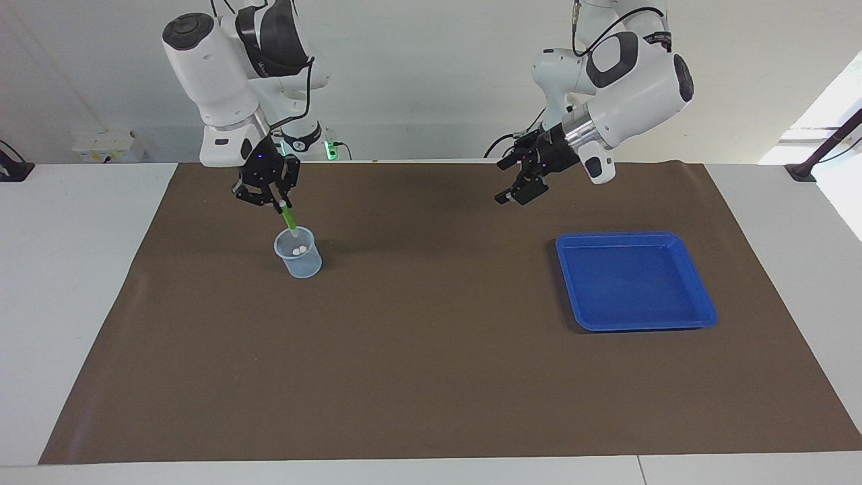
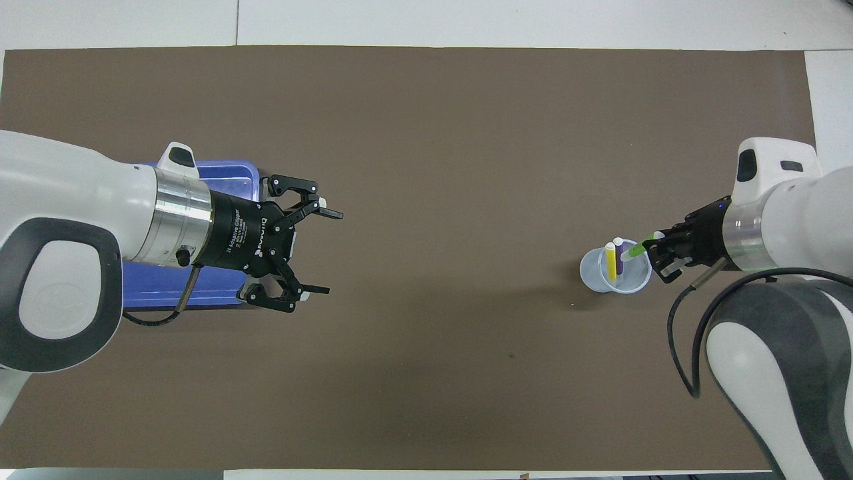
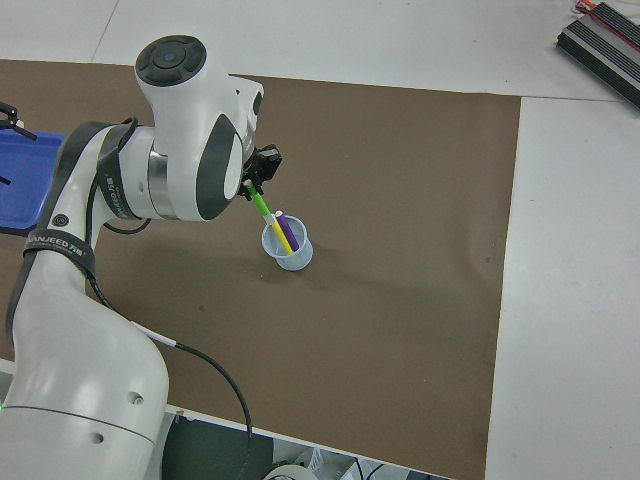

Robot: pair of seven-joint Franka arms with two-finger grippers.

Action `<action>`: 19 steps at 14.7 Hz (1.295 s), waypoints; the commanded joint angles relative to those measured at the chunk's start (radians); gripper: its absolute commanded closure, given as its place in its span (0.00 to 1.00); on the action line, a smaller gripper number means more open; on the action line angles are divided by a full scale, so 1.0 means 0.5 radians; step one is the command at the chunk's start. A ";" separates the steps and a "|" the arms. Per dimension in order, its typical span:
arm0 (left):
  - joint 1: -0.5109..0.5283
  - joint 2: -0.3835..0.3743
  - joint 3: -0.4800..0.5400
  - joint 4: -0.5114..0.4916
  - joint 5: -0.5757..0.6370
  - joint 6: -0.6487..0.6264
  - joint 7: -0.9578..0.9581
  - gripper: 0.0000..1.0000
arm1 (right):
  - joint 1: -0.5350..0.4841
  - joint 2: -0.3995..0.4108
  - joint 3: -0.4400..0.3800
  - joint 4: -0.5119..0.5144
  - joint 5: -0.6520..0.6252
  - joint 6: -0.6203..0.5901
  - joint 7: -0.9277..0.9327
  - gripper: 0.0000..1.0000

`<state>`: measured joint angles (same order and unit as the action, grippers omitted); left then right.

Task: Transfer and insert pens with both arms
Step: 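Insert the green pen into the cup with the right gripper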

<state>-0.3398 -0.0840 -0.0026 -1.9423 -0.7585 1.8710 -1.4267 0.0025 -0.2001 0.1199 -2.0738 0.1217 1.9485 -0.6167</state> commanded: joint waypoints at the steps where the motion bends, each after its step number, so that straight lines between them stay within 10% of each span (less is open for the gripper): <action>1: 0.099 -0.025 -0.019 -0.005 0.066 0.010 0.028 0.00 | -0.029 -0.112 0.002 -0.159 -0.041 0.079 -0.144 1.00; 5: 0.462 0.030 -0.418 0.062 0.322 -0.008 0.211 0.00 | -0.024 -0.146 0.002 -0.243 -0.041 0.144 -0.190 0.80; 8: 0.483 0.039 -0.379 0.099 0.559 -0.082 0.707 0.00 | -0.011 -0.143 0.006 -0.240 -0.041 0.180 -0.184 0.02; 19: 0.560 0.076 -0.127 0.497 1.550 -0.731 2.557 0.00 | -0.158 0.087 -0.007 0.407 -0.035 -0.347 -0.044 0.00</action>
<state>-0.0590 -0.0613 -0.0747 -1.7756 -0.0457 1.6061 -0.3171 -0.0280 -0.2019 0.1107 -1.9595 0.1212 1.8500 -0.6774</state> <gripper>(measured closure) 0.000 0.000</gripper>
